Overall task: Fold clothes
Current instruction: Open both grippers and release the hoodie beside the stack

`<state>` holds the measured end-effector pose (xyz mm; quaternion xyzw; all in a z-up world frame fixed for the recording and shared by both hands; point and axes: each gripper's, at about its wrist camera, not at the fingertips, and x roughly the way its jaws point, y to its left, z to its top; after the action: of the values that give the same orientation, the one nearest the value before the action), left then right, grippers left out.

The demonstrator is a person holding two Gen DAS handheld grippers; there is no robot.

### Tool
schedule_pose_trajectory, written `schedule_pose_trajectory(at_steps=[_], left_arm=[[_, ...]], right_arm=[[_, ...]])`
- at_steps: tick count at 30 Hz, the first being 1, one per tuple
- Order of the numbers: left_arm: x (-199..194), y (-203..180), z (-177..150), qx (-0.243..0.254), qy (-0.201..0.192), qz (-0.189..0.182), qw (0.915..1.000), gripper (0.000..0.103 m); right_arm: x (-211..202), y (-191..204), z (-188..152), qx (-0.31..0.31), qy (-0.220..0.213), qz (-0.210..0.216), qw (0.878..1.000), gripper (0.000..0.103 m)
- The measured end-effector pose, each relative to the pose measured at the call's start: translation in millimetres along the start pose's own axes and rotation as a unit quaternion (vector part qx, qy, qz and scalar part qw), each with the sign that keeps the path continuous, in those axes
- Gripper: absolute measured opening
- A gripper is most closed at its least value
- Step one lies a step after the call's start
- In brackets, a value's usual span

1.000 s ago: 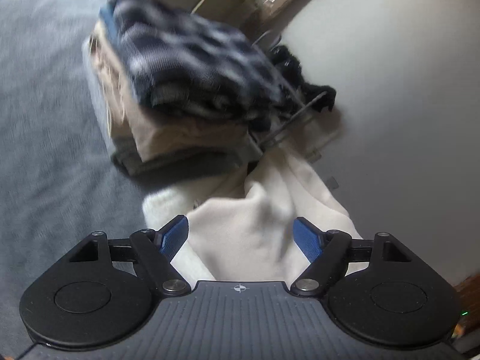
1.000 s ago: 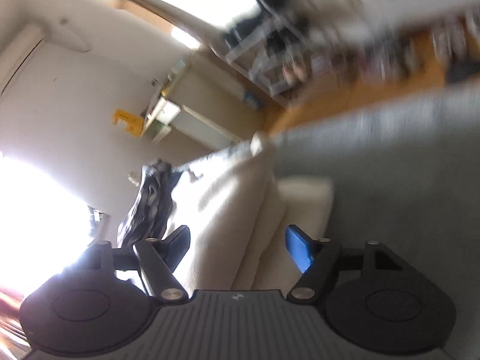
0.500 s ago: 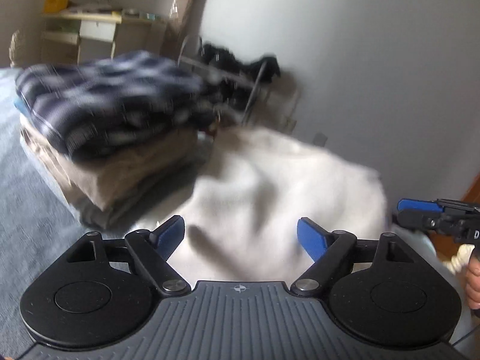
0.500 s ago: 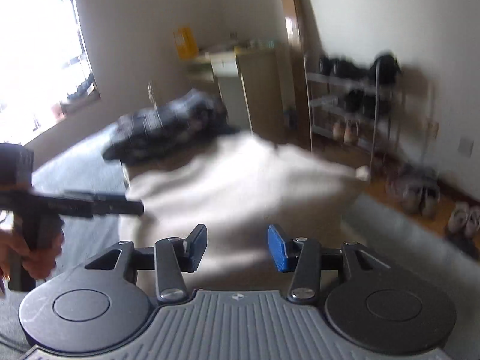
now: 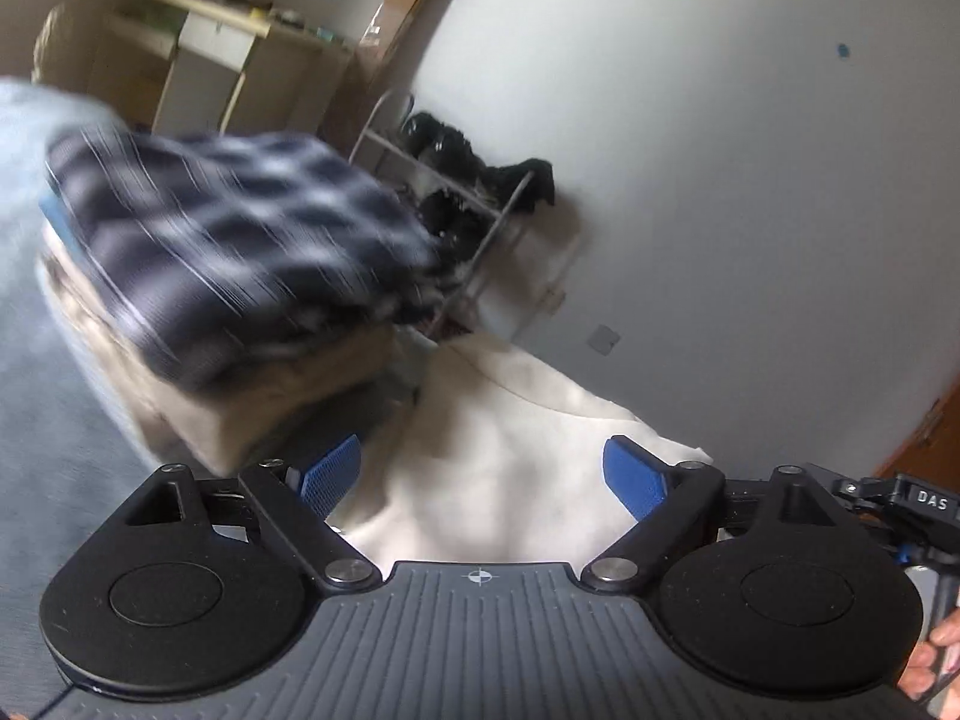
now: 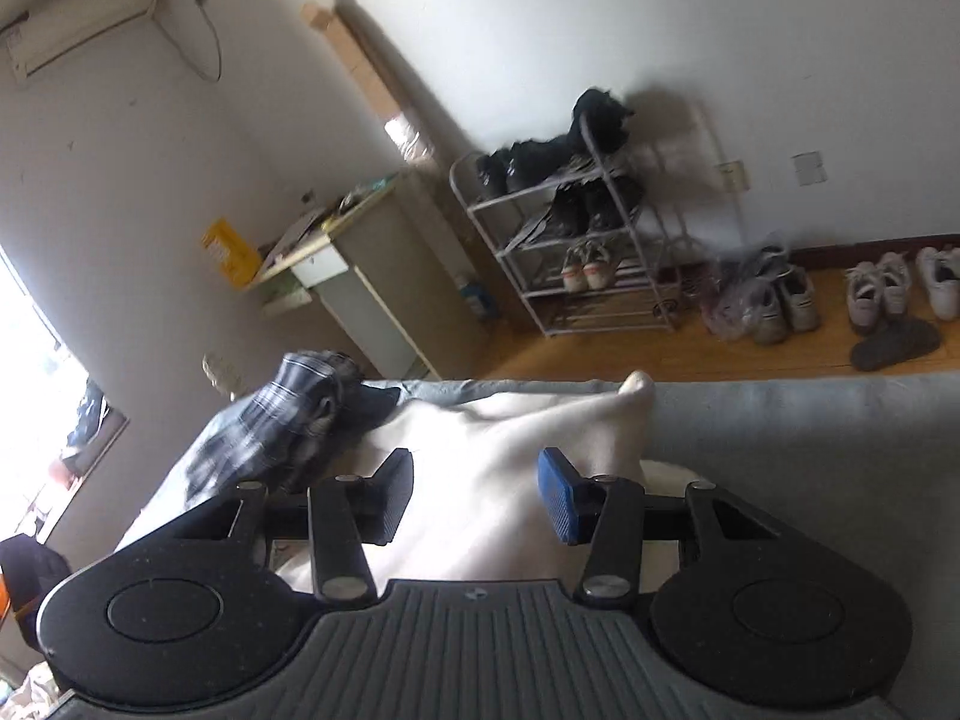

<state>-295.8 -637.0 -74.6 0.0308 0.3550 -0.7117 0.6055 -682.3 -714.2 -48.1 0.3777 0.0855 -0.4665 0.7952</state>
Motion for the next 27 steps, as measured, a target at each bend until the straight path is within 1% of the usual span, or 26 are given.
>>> schedule_pose_trajectory(at_steps=[1, 3, 4, 5, 6, 7, 8, 9, 10, 11, 13, 14, 17, 19, 22, 24, 27], left_arm=[[-14, 0, 4, 0.011, 0.002, 0.004, 0.9999, 0.089], [-46, -5, 11, 0.045, 0.003, 0.013, 0.9989, 0.089], [-63, -9, 14, 0.071, 0.006, 0.019, 0.9973, 0.089], [-81, -15, 15, 0.1, 0.01, 0.024, 0.9946, 0.09], [-99, -22, 16, 0.132, 0.014, 0.032, 0.9907, 0.09], [-118, -29, 15, 0.154, 0.014, 0.039, 0.9872, 0.094], [-136, -36, 14, 0.172, 0.013, 0.045, 0.984, 0.098], [-155, -43, 11, 0.174, 0.008, 0.047, 0.9836, 0.099], [-171, -47, 8, 0.16, 0.005, 0.042, 0.9861, 0.1], [-187, -51, 4, 0.142, 0.002, 0.035, 0.9892, 0.103], [-213, -56, -6, 0.107, 0.017, 0.035, 0.9935, 0.103], [-224, -59, -12, 0.096, 0.028, 0.045, 0.994, 0.103], [-249, -73, -35, 0.092, 0.049, 0.096, 0.9899, 0.103], [-262, -82, -54, 0.084, 0.052, 0.117, 0.9882, 0.103], [-272, -99, -82, 0.089, 0.053, 0.124, 0.9868, 0.103], [-277, -110, -98, 0.087, 0.045, 0.128, 0.9869, 0.103], [-283, -118, -107, 0.081, 0.034, 0.131, 0.9874, 0.103]], right_arm=[[-13, 8, -6, 0.004, -0.004, -0.005, 1.0, 0.051], [-36, 25, -19, 0.009, -0.012, -0.007, 1.0, 0.056], [-47, 35, -26, 0.012, -0.017, -0.007, 1.0, 0.061], [-58, 44, -33, 0.014, -0.021, -0.007, 1.0, 0.065], [-68, 54, -39, 0.016, -0.026, -0.004, 1.0, 0.065], [-77, 64, -45, 0.014, -0.029, 0.001, 0.999, 0.067], [-85, 74, -50, 0.009, -0.031, 0.003, 0.999, 0.075], [-91, 84, -56, 0.0, -0.031, -0.002, 1.0, 0.079], [-95, 94, -62, -0.008, -0.029, -0.011, 0.999, 0.089], [-99, 104, -68, -0.018, -0.025, -0.02, 0.999, 0.097], [-102, 121, -79, -0.041, -0.006, -0.037, 0.998, 0.098], [-103, 130, -83, -0.054, 0.007, -0.044, 0.998, 0.098], [-110, 145, -98, -0.087, 0.03, -0.053, 0.994, 0.102], [-117, 154, -109, -0.113, 0.041, -0.062, 0.991, 0.103], [-130, 167, -128, -0.15, 0.06, -0.071, 0.984, 0.103], [-138, 175, -139, -0.172, 0.069, -0.072, 0.98, 0.103], [-151, 186, -151, -0.193, 0.068, -0.081, 0.975, 0.103]])
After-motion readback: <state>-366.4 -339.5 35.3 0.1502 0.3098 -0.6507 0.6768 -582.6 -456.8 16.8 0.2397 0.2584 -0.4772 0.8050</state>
